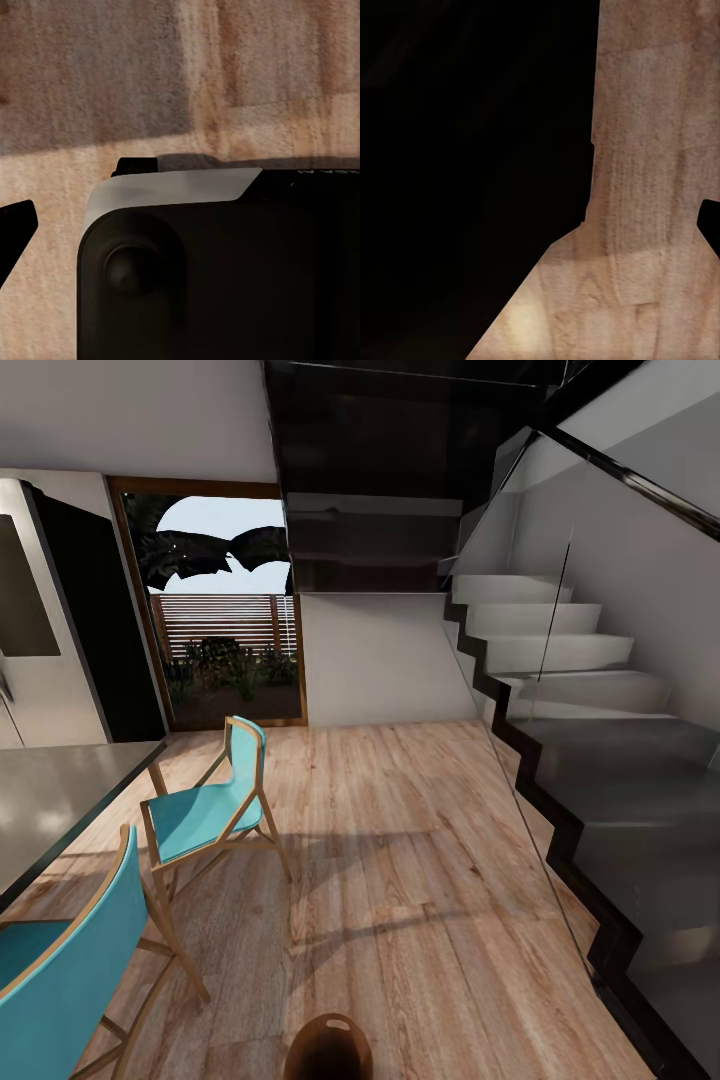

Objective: Put the three can of soda from the living room inside the tash can in the kitchen.

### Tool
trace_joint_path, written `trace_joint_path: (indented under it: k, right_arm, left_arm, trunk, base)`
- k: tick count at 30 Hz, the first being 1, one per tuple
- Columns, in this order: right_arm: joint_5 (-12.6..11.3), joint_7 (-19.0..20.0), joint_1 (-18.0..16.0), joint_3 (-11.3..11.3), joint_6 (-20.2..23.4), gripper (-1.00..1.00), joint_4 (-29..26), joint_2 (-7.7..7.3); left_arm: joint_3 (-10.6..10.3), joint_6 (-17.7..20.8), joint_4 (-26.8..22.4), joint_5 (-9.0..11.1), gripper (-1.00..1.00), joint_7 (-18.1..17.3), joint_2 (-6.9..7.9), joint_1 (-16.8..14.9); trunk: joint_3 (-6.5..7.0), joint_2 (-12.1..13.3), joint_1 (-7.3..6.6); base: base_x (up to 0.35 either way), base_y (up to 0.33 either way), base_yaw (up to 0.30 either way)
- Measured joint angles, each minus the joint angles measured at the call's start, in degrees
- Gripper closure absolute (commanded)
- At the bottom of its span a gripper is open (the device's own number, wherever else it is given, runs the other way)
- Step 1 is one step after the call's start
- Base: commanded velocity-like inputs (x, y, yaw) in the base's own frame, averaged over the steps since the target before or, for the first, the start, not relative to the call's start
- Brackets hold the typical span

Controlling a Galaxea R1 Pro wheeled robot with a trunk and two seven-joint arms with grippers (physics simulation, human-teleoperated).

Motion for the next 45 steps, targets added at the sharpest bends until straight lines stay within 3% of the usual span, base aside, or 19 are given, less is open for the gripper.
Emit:
trace_joint_path:
  k: [45]
  right_arm:
    - [0.0,0.0,0.0,0.0,0.0,-1.0,0.0,0.0]
  left_arm:
    - [0.0,0.0,0.0,0.0,-1.0,0.0,0.0,0.0]
  trunk:
    - [0.0,0.0,0.0]
  base:
    - [0.0,0.0,0.0]
